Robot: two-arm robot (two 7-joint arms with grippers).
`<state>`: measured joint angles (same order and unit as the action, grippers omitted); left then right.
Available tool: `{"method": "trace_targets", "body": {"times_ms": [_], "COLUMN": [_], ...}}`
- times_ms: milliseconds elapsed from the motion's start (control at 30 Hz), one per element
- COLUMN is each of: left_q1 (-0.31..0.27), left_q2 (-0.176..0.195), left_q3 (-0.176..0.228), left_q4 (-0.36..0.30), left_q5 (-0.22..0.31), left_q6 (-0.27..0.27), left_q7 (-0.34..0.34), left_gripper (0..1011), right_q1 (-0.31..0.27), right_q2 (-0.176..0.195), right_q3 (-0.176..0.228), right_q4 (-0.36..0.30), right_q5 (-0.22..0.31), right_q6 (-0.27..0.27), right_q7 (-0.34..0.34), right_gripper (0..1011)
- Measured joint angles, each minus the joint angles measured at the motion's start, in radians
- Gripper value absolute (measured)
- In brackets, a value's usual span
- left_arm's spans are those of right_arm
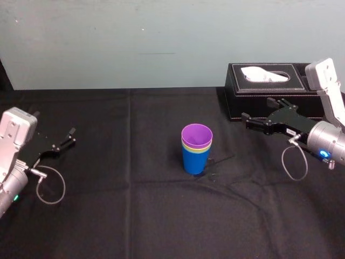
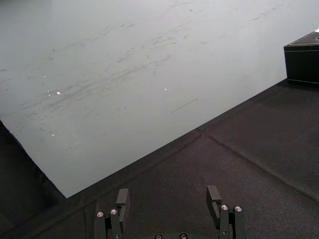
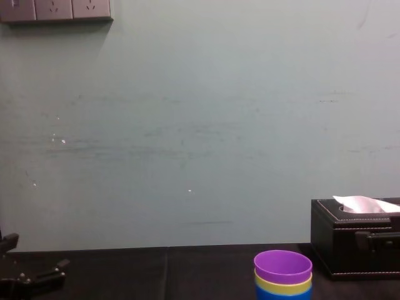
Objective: Stack the three plastic cups sequentially using one hand.
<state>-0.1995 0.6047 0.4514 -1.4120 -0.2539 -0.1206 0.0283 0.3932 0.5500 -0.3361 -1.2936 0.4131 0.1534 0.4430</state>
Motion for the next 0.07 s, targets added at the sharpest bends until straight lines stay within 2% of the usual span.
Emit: {"method": "trace_targets", "body": {"times_ms": [67], "left_q1": [0.0], "left_q2": [0.0], "left_q3": [0.0], "left_q4": [0.0], "left_q5": [0.0], "left_q6": [0.0], "left_q7": [0.0], "left_gripper": [1011], "right_q1": [0.0], "right_q2": [0.0], "right_q3": [0.0], "right_q4": [-0.001], "right_q5": [0.0], "right_q6": [0.0], "right_q7": [0.0], "right_gripper": [1003]}}
